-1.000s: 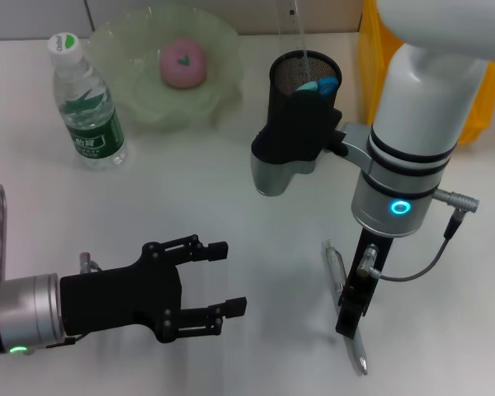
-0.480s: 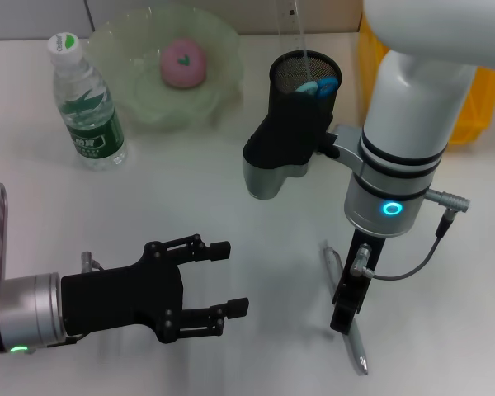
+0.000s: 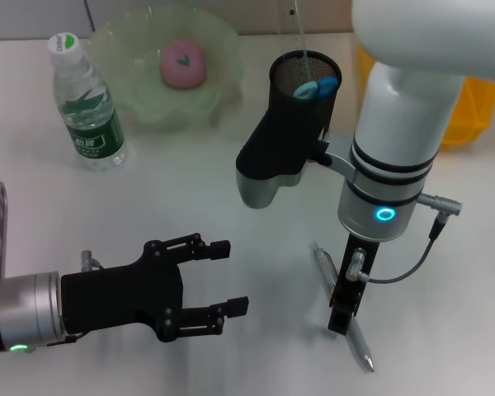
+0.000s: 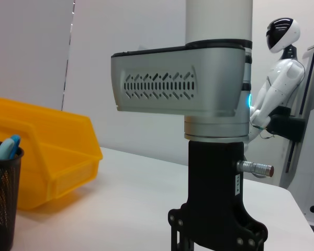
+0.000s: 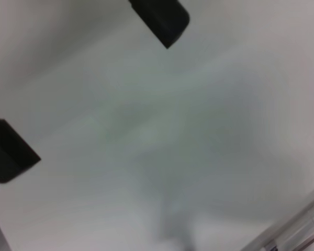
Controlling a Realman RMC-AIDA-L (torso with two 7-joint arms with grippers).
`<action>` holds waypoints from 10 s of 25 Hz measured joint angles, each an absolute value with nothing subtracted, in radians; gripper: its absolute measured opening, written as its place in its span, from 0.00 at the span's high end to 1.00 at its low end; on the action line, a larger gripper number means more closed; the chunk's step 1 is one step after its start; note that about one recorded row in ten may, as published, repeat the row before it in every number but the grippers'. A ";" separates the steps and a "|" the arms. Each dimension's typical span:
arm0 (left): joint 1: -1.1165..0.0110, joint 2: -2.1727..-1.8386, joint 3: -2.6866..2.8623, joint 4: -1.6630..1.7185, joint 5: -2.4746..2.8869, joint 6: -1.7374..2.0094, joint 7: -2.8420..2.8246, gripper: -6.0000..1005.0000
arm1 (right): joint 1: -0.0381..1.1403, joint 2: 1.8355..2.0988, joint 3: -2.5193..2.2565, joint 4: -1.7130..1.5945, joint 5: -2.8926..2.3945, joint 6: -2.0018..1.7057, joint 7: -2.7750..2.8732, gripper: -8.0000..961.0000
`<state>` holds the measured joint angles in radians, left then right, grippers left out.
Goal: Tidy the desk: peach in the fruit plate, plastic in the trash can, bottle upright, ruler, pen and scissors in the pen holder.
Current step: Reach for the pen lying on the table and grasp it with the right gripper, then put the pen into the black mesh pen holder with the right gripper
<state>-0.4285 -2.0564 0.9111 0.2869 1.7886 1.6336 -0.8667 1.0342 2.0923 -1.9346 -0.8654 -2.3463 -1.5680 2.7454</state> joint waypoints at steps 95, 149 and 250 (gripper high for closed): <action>-0.437 -2.054 0.902 0.313 1.789 1.638 -0.867 0.22 | 1.044 2.092 -2.046 -0.909 -2.403 -1.507 2.757 0.86; -0.437 -2.063 0.860 0.322 1.753 1.668 -0.856 0.22 | 0.516 2.079 -0.875 -0.782 -1.688 -1.543 1.414 0.86; -0.457 -2.069 0.859 0.284 1.621 1.662 -0.897 0.22 | 0.698 2.088 -0.991 -0.252 -1.162 -1.091 0.889 0.28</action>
